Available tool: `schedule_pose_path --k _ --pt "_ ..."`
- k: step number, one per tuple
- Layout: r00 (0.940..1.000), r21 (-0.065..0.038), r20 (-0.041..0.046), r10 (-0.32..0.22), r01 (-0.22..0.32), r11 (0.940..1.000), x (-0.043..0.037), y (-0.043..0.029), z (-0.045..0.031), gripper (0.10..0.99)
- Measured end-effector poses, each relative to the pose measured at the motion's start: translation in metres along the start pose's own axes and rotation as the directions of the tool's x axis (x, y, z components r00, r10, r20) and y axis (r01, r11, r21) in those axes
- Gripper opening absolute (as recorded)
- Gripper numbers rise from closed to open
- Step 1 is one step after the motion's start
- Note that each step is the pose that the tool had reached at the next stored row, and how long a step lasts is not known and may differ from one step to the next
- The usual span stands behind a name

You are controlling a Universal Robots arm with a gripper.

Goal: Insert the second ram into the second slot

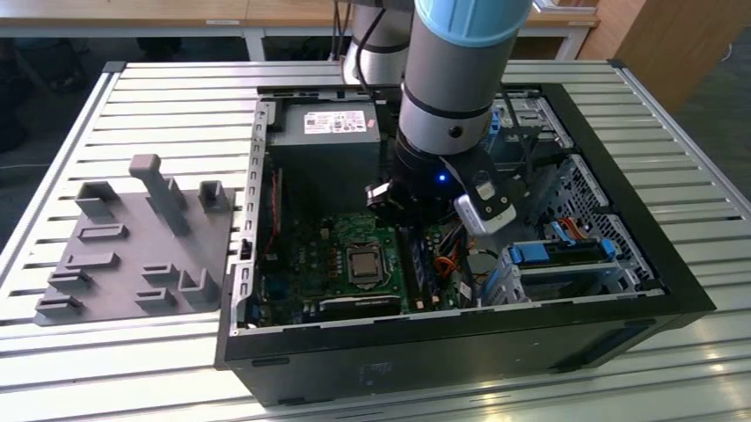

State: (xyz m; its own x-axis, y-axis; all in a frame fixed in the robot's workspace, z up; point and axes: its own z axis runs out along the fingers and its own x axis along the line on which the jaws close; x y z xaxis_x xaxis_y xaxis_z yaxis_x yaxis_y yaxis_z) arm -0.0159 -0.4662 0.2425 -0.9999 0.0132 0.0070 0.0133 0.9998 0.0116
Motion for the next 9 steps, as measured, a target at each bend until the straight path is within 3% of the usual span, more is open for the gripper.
schedule_pose_path --k 5,9 --pt "1.0 0.0 0.0 0.0 0.0 1.0 -0.0007 -0.0001 0.0088 0.141" --pt "1.0 0.0 -0.0001 0.0 0.0 1.0 -0.0007 -0.0001 0.009 0.141"
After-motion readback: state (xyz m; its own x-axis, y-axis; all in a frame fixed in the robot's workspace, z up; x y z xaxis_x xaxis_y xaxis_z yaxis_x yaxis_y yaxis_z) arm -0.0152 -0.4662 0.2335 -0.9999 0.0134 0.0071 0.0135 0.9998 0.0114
